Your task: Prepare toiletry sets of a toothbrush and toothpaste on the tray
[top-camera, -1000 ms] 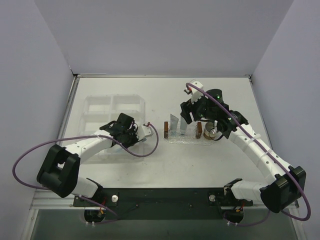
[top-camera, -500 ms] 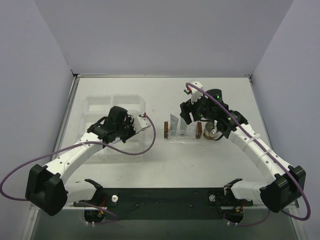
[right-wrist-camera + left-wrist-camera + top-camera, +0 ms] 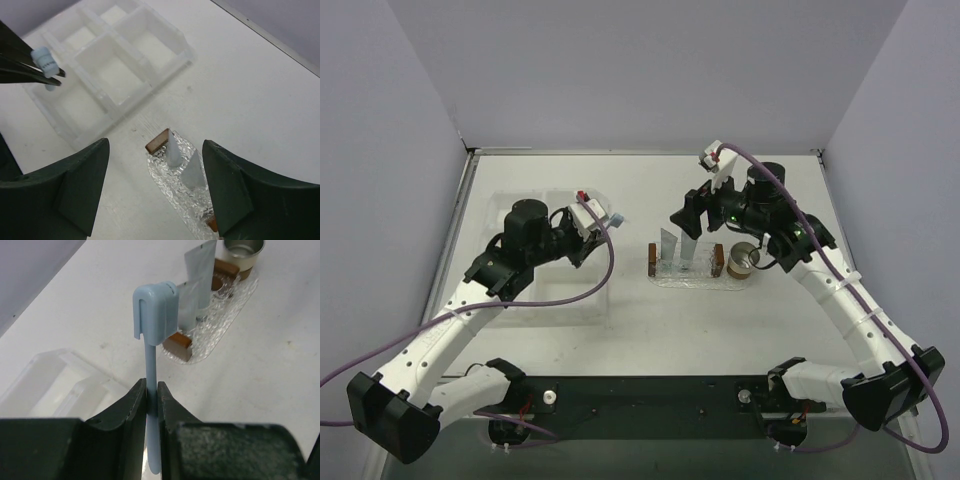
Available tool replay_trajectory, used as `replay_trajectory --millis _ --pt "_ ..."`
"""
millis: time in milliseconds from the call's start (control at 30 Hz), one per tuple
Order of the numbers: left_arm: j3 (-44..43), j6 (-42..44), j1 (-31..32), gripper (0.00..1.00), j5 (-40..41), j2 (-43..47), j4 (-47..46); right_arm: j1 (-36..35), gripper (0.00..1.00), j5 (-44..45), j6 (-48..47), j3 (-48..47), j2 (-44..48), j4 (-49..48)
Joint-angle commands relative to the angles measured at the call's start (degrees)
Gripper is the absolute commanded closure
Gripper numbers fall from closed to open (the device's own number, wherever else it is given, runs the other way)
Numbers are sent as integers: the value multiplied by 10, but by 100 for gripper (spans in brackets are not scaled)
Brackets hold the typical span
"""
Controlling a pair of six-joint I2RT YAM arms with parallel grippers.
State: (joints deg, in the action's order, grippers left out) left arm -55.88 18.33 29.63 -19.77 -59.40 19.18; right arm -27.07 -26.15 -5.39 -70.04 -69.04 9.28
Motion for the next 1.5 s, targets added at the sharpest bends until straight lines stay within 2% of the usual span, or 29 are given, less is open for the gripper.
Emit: replay_trajectory --millis 0,433,1067,1467 --pt "-27 -93 0 100 -98 -13 -92 2 30 -147 46 -52 -3 -2" --pt "-40 -210 6 100 -193 -41 -184 -64 30 -182 49 -90 -43 10" --pt "-14 -217 29 100 -209 -42 -222 -96 38 -209 50 -131 -99 13" --pt "4 -205 34 100 -207 -41 -224 -100 53 -215 49 -141 -105 15"
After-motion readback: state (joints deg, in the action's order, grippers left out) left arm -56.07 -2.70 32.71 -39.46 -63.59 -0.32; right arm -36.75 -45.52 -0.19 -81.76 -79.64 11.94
